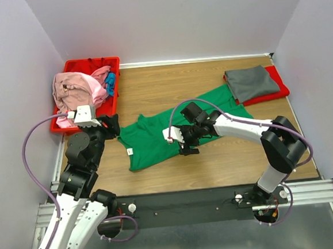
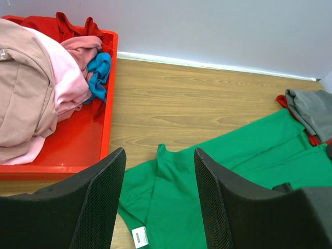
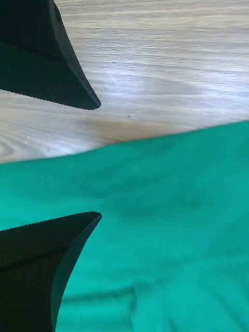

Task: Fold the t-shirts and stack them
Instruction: Fold the tshirt

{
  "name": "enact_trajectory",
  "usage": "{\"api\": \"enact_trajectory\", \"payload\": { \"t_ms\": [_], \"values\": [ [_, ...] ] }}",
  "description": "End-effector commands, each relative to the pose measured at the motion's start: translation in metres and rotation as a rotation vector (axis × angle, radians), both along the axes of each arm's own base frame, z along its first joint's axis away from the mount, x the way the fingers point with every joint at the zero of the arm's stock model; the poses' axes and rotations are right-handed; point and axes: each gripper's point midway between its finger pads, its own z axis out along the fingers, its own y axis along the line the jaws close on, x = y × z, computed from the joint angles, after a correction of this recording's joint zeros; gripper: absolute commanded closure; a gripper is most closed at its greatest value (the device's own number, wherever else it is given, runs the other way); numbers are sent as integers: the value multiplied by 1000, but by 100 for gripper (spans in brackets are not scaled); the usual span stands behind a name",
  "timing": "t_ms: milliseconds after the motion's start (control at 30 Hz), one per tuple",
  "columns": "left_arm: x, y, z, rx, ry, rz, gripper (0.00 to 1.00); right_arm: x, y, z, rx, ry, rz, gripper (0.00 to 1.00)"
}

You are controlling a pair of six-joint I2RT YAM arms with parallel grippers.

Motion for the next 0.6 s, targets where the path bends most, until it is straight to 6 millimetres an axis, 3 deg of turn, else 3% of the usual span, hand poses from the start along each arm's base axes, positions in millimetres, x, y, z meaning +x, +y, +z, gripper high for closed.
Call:
{"api": "enact_trajectory", "payload": {
  "t_ms": [0, 200, 333, 500, 533, 567],
  "values": [
    [-2, -2, 5, -2, -33, -16, 37, 4, -8, -13, -45, -31, -6, 17],
    [-3, -2, 5, -2, -34, -17, 37, 16, -15, -32, -115, -62, -78, 29],
    [-2, -2, 6, -1, -38, -19, 37, 11, -18, -45, -145, -46, -81, 37],
    [-2, -2, 5, 0, -36, -22, 37, 1, -23, -53, -170, -31, -80, 57],
    [-3, -2, 6, -3, -39, -20, 37, -1, -23, -54, -173, -20, -97, 70],
    [-2, -2, 5, -1, -38, -20, 37, -3, -23, -54, -171, -11, -101, 75]
  ]
}}
